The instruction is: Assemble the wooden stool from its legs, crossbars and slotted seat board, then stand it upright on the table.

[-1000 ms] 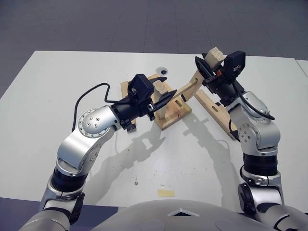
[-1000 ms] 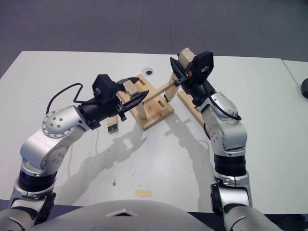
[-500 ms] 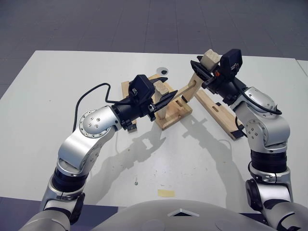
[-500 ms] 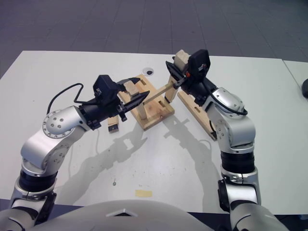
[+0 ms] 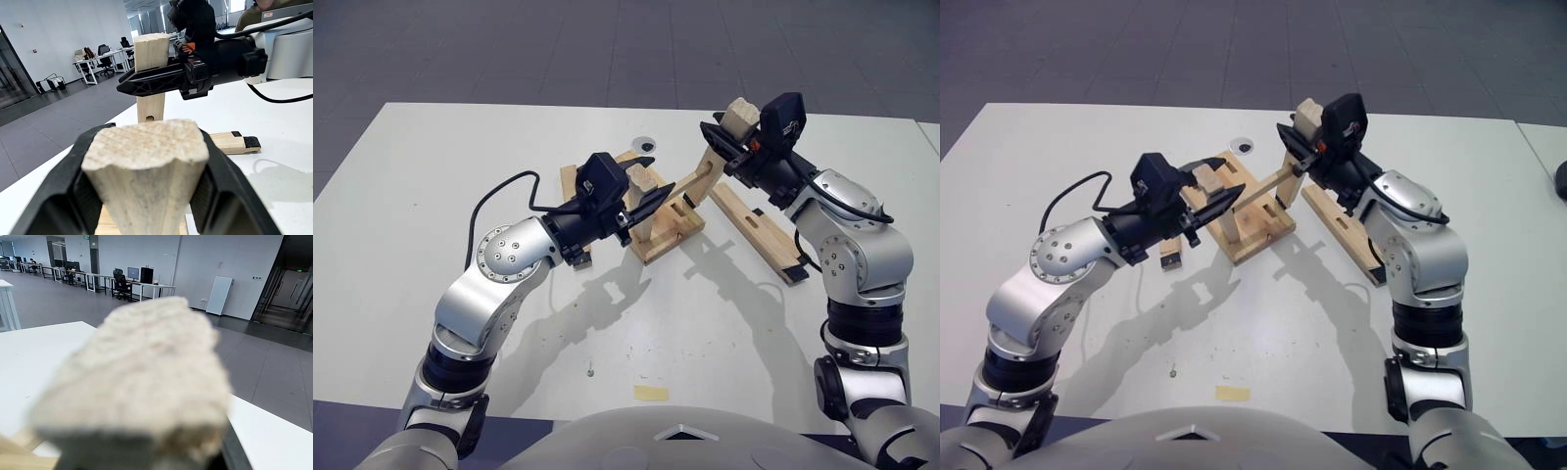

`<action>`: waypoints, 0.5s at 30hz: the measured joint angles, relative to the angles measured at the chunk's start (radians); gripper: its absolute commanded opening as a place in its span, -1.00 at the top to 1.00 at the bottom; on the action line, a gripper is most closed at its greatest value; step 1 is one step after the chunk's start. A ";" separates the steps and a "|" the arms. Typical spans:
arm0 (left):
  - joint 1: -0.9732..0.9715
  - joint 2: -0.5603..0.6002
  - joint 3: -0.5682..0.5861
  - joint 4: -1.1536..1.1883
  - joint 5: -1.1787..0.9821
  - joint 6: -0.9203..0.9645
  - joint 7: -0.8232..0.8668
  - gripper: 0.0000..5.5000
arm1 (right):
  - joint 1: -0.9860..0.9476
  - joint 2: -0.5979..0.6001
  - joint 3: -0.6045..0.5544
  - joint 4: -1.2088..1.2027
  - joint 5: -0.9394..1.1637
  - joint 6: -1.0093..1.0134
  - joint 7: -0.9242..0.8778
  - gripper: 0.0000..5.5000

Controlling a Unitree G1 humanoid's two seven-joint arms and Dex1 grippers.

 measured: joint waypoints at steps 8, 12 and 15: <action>-0.001 -0.004 -0.007 0.002 0.005 -0.001 0.001 0.26 | -0.046 0.020 -0.099 0.022 0.089 0.128 -0.010 0.63; 0.001 -0.011 -0.010 0.003 0.012 -0.002 0.003 0.26 | -0.052 -0.015 -0.066 0.021 0.071 0.119 0.018 0.63; 0.002 -0.017 -0.011 0.004 0.017 -0.002 0.004 0.26 | -0.051 -0.043 -0.022 0.005 0.035 0.097 0.034 0.63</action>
